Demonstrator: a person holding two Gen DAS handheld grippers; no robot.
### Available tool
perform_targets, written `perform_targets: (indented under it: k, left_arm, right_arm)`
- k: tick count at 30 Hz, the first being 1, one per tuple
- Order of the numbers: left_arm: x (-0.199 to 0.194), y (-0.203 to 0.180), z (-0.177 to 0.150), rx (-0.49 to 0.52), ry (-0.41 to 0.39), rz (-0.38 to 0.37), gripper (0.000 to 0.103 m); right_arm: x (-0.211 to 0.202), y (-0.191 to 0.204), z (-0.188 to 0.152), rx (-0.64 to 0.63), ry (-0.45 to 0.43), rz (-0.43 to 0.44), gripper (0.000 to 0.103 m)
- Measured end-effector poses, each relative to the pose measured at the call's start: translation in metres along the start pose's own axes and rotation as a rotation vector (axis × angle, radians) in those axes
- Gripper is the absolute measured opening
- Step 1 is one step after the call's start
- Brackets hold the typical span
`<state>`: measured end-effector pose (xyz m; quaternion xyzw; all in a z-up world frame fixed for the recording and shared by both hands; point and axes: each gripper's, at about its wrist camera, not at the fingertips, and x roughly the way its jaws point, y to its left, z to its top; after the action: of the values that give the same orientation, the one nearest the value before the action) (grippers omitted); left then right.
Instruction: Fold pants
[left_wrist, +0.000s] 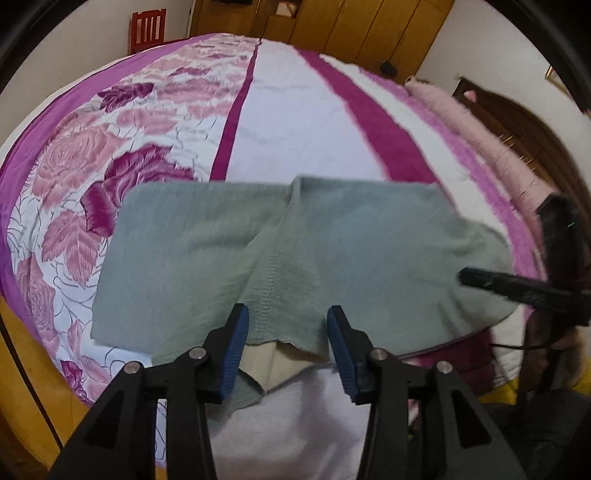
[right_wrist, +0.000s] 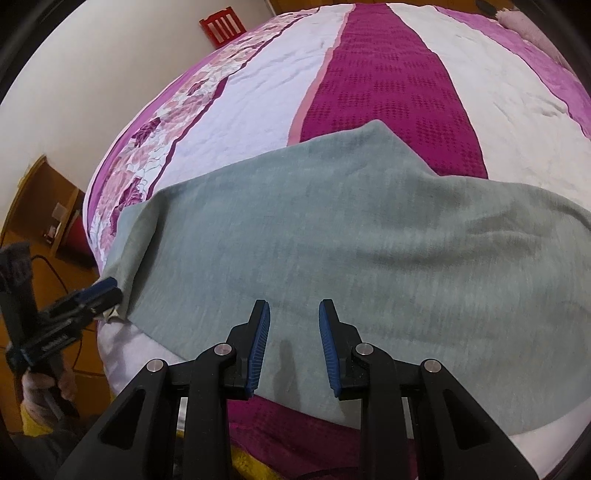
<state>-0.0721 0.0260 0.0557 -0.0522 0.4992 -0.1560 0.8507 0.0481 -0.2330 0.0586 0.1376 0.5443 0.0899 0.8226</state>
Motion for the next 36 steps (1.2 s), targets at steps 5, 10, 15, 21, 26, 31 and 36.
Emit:
perform_targets:
  k: [5,10,15,21,26,31,36]
  left_arm:
    - [0.008,-0.004,-0.004,0.04,-0.009,0.047,0.045]
    - [0.01,-0.009,-0.006,0.083,0.003,0.074,0.006]
    - [0.002,-0.011,-0.003,0.087,-0.009,0.056,0.003]
    - [-0.019,-0.007,0.006,0.071,-0.024,-0.044,0.005]
    - [-0.019,0.005,0.003,-0.027,-0.04,-0.042,0.028]
    - [-0.016,0.011,0.008,-0.052,-0.059,-0.047,0.034]
    - [0.001,0.007,0.016,-0.034,-0.06,-0.037,0.055]
  right_arm:
    - [0.002,-0.003,0.0,0.015,0.008,0.01,0.028]
    - [0.002,-0.003,0.0,0.016,0.009,0.016,0.028]
    - [0.0,-0.005,0.0,0.022,0.004,0.015,0.028]
    - [0.005,0.004,0.007,-0.011,0.029,0.015,0.028]
    - [0.009,0.042,0.022,-0.128,0.031,0.04,0.028]
    - [0.028,0.079,0.028,-0.235,0.066,0.06,0.028]
    - [0.06,0.113,0.035,-0.326,0.125,0.123,0.028]
